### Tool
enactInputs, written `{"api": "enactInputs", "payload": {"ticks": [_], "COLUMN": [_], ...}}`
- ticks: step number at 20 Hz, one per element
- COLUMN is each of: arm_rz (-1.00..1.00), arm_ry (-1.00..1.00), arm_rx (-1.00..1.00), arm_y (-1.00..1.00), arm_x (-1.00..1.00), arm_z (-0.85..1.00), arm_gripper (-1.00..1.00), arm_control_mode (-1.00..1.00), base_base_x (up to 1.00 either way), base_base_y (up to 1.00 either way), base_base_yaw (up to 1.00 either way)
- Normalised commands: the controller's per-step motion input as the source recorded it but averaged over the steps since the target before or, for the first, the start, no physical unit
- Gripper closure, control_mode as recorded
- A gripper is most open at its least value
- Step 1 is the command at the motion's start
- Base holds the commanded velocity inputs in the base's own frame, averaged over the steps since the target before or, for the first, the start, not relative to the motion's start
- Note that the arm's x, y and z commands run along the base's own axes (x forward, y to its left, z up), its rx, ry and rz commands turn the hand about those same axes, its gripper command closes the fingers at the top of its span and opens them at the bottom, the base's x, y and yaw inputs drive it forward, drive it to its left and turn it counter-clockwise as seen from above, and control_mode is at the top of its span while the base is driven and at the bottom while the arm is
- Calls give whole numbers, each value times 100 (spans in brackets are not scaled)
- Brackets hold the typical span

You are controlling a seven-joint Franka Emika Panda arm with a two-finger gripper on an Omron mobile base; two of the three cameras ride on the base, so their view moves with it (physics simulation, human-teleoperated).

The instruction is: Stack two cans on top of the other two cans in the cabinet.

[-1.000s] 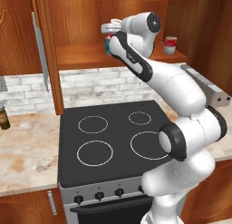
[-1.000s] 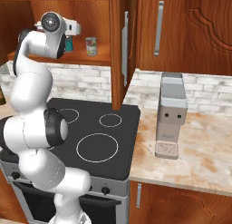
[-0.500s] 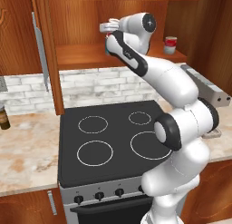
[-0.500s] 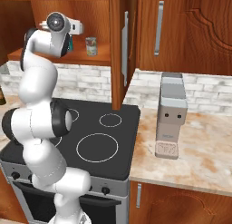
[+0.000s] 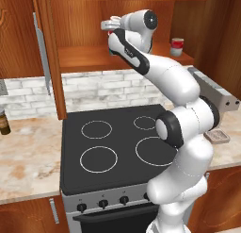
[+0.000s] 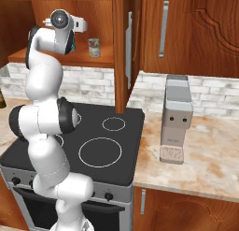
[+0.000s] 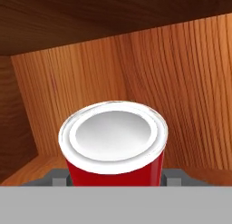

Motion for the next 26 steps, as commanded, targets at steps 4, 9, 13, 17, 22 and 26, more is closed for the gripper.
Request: {"api": "enactInputs", "payload": {"ticks": [4,9,13,17,22,26], "arm_rz": [0,0,0,0,0,0], "arm_ry": [0,1,0,0,0,0], "arm_rx": [0,0,0,0,0,0], "arm_y": [8,3,0,0,-2,-10], "arm_x": [21,2,-4,-3,-7,-16], "arm_z": [-1,-9,-11,-11,-9,-11], "arm_gripper": [100,100,100,100,100,100], "arm_control_mode": [-100,-100,-100,-100,-100,-100], "base_base_x": [0,0,0,0,0,0], "base_base_y": [0,0,0,0,0,0], "base_base_yaw": [0,0,0,0,0,0]}}
